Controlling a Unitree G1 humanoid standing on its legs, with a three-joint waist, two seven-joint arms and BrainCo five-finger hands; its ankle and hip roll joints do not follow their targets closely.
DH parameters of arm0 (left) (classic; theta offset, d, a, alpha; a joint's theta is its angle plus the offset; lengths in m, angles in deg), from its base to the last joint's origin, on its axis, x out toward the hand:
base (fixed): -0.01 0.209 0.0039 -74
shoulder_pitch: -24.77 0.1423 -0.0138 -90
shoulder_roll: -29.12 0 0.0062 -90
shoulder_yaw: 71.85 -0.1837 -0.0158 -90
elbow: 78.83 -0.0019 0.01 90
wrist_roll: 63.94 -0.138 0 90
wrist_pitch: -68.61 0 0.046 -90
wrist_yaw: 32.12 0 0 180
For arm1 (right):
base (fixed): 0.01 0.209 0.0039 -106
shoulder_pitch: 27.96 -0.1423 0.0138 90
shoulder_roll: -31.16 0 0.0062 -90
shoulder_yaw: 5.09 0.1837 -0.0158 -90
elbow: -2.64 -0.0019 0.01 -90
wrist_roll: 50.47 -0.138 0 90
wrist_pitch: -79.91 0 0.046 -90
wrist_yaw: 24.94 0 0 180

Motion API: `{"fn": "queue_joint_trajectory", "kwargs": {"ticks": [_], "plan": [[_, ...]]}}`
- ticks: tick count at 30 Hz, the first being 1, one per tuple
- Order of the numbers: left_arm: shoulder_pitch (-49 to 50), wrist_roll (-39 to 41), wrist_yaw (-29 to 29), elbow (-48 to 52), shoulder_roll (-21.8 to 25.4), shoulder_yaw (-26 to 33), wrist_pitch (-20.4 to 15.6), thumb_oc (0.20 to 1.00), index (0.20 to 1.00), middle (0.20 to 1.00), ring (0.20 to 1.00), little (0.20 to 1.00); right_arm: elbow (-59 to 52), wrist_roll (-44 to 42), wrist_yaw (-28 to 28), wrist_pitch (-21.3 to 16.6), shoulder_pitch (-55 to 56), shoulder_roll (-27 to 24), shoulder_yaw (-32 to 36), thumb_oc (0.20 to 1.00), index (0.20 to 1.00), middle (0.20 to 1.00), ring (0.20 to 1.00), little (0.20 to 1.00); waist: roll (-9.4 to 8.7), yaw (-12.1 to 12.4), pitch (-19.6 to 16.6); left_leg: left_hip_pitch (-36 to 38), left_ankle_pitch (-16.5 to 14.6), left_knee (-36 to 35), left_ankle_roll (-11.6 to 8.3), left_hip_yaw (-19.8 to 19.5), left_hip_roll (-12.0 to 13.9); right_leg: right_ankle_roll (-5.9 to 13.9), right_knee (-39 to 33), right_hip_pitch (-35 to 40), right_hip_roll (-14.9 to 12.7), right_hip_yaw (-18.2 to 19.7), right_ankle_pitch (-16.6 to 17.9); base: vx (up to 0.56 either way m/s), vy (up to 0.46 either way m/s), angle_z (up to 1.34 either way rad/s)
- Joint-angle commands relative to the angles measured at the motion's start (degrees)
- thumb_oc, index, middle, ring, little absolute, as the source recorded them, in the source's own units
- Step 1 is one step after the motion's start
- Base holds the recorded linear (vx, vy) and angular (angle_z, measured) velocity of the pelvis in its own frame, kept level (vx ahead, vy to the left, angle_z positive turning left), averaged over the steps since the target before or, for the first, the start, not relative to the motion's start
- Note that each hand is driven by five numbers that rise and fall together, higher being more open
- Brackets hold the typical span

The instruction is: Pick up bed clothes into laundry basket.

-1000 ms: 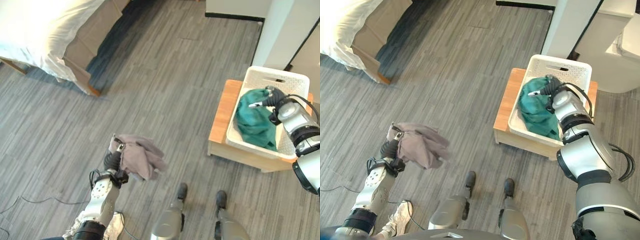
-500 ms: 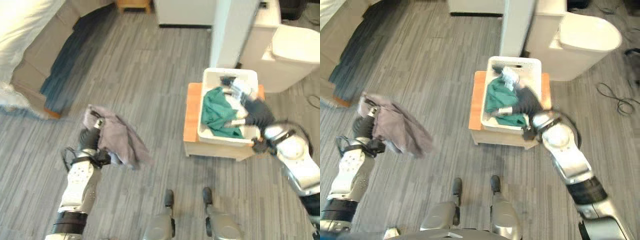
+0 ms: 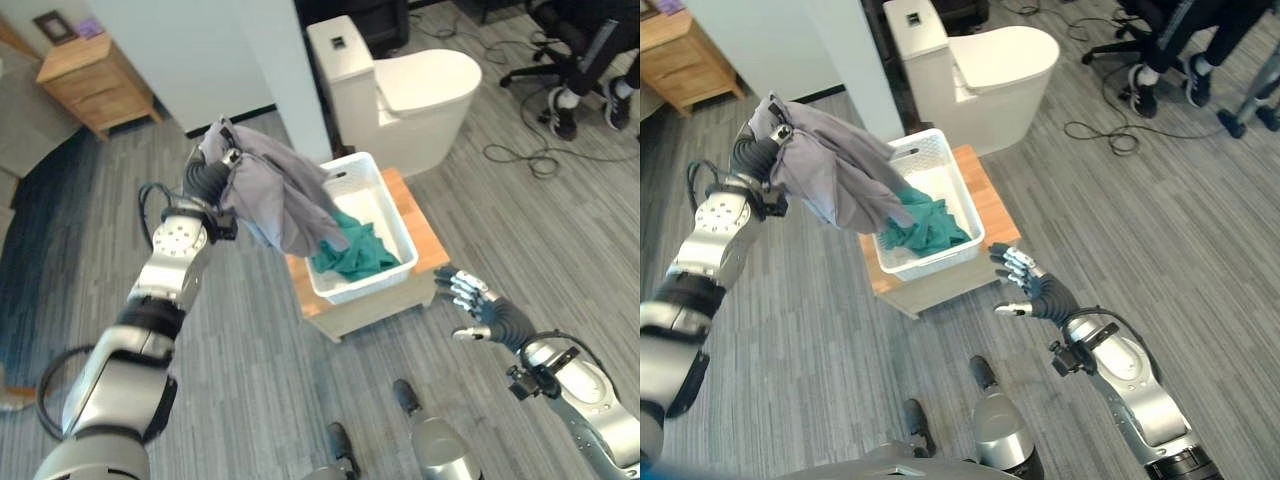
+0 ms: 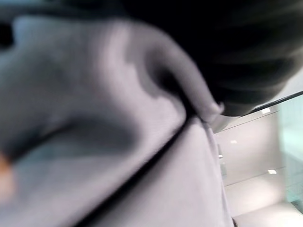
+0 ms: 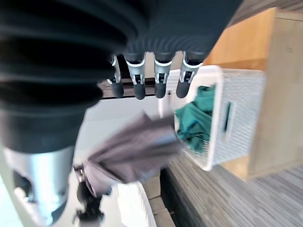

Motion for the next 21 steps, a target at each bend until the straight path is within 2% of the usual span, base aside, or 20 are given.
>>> {"fn": "queue_joint_trajectory", "kwargs": {"ticks": [1, 2, 8, 13, 21], "plan": [[-8.7, 3.9, 0.0, -5.5, 4.0, 2.3, -2.0, 0.2, 0.2, 0.2, 0.2, 0.2, -1.3, -1.3, -1.0, -2.1, 0.1, -0.7, -0.6, 1.0, 1.0, 1.0, 1.0, 1.0, -1.23, 0.4, -2.7, 3.6, -3.1, 0.7, -0.65, 0.2, -0.9, 2.56, 2.7, -0.1, -2.0, -1.0, -4.6, 0.01, 0.004, -0.21], [-12.6, 3.7, 0.1, -8.9, 4.7, 1.6, -1.5, 0.2, 0.2, 0.2, 0.2, 0.2, -0.9, -1.5, -0.6, -1.7, -0.5, -0.8, -1.4, 1.0, 1.0, 1.0, 1.0, 1.0, -0.97, -0.5, -2.2, 3.5, -3.1, 0.7, -0.78, 0.9, -0.9, 2.72, 2.7, -0.5, -2.0, -0.4, -4.2, 0.01, 0.003, -0.24], [-15.5, 4.6, 0.1, -12.7, 5.7, 2.4, -1.1, 0.2, 0.2, 0.2, 0.2, 0.2, -0.9, -1.3, -0.2, -1.7, -1.4, -0.8, -2.7, 1.0, 1.0, 1.0, 1.0, 1.0, -0.35, -0.6, -1.7, 3.5, -3.1, 0.7, -0.96, 1.9, -0.7, 2.83, 2.5, -1.1, -1.9, 0.4, -3.9, 0.03, -0.004, -0.19], [-18.0, 3.5, 1.1, -15.2, 7.0, 0.7, -0.5, 0.2, 0.2, 0.2, 0.2, 0.2, -0.8, -3.6, 0.3, -2.2, -3.4, -0.5, -3.3, 1.0, 1.0, 1.0, 1.0, 1.0, 0.35, -1.3, 0.2, 2.2, -2.7, 0.7, -1.2, 2.6, -0.5, 2.82, 3.2, -3.2, -1.6, 0.9, -3.8, -0.01, -0.005, -0.13], [-18.7, 3.4, 1.4, -16.6, 6.3, 1.0, -0.1, 0.2, 0.2, 0.2, 0.2, 0.2, -1.6, -2.6, 1.3, -2.7, -4.7, -0.2, -4.3, 1.0, 1.0, 1.0, 1.0, 1.0, 3.2, -1.5, 3.2, 0.6, -2.4, 0.7, -1.27, 2.8, -1.3, 2.65, 2.9, -4.7, -2.2, 1.4, -3.3, 0.0, 0.001, -0.01]]}}
